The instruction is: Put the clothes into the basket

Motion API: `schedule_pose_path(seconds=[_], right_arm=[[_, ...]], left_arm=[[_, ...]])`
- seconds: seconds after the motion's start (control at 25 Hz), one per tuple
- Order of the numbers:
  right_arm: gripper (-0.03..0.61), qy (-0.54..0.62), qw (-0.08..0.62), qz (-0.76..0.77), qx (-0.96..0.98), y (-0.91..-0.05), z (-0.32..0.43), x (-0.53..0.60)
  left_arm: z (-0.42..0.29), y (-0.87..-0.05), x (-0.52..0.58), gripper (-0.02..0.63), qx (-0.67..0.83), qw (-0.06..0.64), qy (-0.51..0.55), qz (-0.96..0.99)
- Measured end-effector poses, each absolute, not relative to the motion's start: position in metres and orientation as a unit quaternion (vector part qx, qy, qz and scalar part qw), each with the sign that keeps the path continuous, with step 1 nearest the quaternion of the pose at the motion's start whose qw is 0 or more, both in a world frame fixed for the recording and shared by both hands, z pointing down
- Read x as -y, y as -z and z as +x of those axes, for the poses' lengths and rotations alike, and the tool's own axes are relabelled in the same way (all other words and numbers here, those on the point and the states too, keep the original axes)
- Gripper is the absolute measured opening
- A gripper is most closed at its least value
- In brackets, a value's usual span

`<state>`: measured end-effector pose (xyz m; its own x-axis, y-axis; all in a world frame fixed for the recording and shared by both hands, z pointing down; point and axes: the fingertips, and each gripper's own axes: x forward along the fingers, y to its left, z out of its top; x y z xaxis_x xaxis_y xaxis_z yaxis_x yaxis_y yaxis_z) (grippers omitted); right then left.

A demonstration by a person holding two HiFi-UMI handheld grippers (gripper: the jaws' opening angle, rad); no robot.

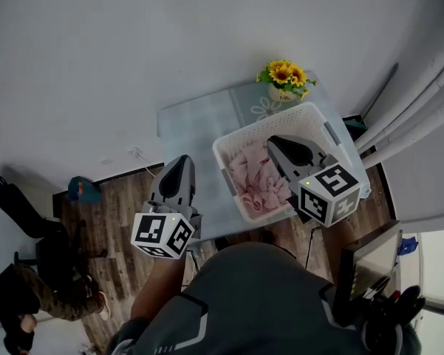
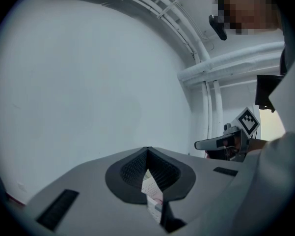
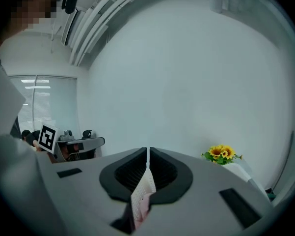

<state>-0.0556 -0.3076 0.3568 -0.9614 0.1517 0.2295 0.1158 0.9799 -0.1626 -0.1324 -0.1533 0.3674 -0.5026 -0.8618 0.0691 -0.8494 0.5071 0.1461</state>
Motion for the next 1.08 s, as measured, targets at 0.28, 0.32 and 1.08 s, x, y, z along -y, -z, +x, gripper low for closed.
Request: schedule_pose_path(seconds=[0.28,0.32,1.08], right_arm=[[0.014,-0.069,0.11,-0.058,0.99,-0.353,-0.056,0.31],[0.014,-0.068,0.109,-0.058,0.99,-0.352,-0.056,0.309],[0.014,-0.065,0.091,-0.06,0.992,-0.342,-0.063,0.309]], left_arm=[[-0.134,-0.369,0.153,0.008,0.869,0.068,0.045,0.488],[-0.135,-0.369,0.153,0.009,0.869,0.067,0.045,0.487],[-0.135,-0.361,0.162,0.009,0.865,0.054,0.05,0.496]])
